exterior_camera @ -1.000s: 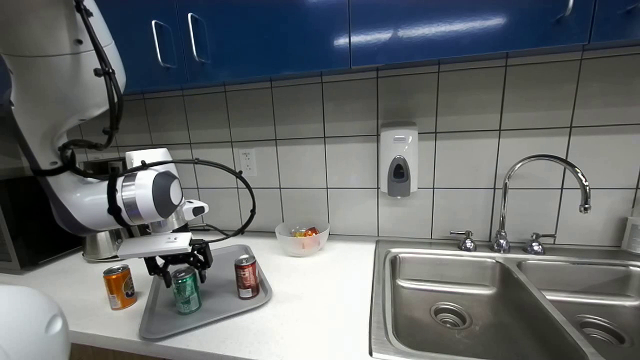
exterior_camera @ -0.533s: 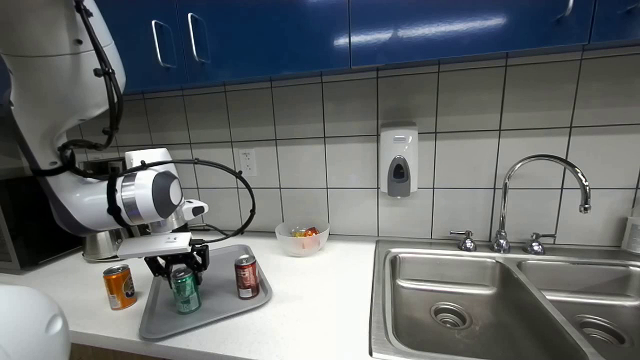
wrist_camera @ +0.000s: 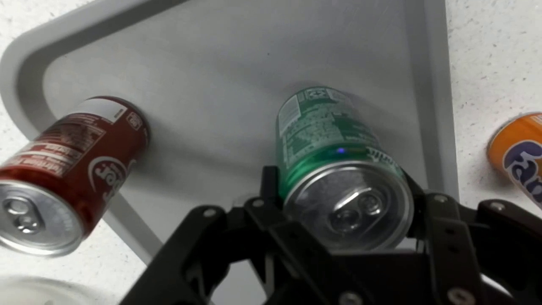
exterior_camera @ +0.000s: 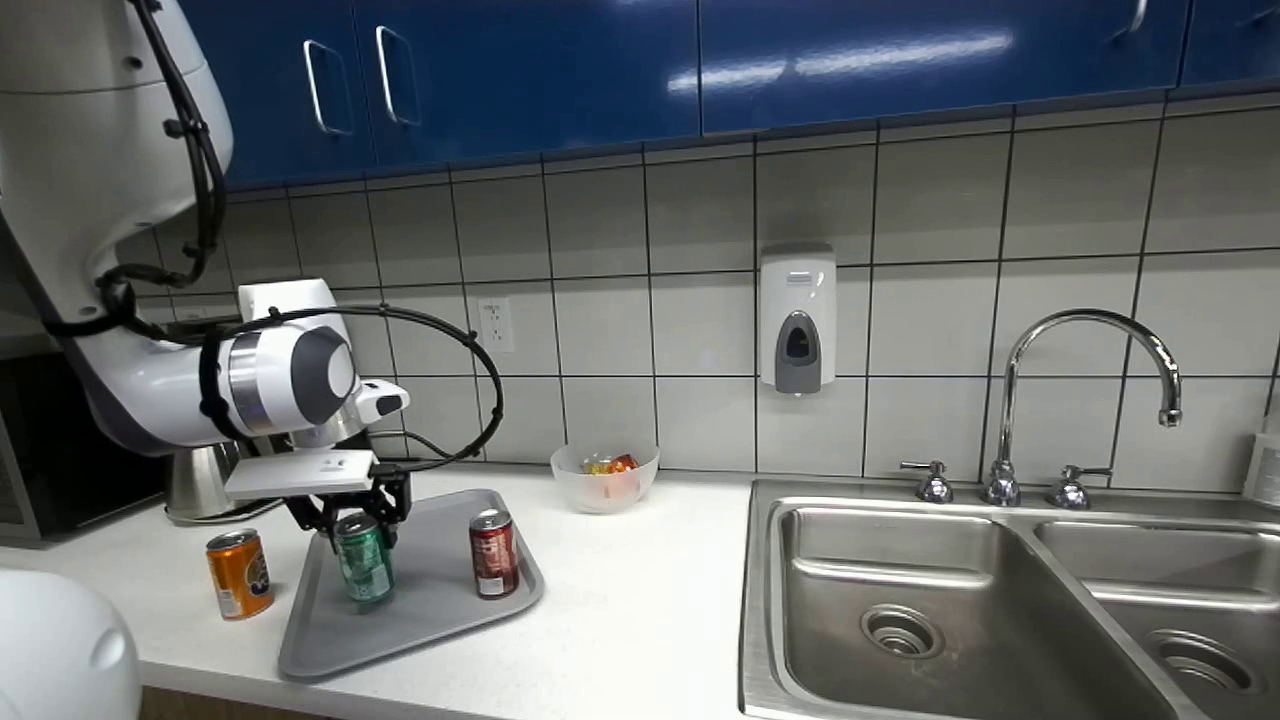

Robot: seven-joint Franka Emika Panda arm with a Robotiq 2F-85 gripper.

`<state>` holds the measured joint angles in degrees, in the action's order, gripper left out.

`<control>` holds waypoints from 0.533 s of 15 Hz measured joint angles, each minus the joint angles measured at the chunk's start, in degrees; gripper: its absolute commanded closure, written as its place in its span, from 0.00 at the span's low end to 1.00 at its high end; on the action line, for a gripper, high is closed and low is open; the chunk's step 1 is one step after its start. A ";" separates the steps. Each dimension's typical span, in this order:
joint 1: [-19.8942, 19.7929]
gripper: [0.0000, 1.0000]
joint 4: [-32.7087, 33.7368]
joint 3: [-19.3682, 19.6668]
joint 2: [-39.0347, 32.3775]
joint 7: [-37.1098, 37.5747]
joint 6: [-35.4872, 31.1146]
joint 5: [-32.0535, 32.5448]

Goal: Remove the cans from the grey tray.

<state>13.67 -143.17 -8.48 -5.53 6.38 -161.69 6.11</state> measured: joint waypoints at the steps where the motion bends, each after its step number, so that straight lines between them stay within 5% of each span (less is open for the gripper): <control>1: 0.00 0.62 -0.12 -0.09 0.52 -0.04 0.03 -0.82; 8: -0.90 0.62 -4.28 0.19 4.96 -0.78 0.22 -6.35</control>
<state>12.78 -147.45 -8.29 -0.57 5.60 -161.47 -0.24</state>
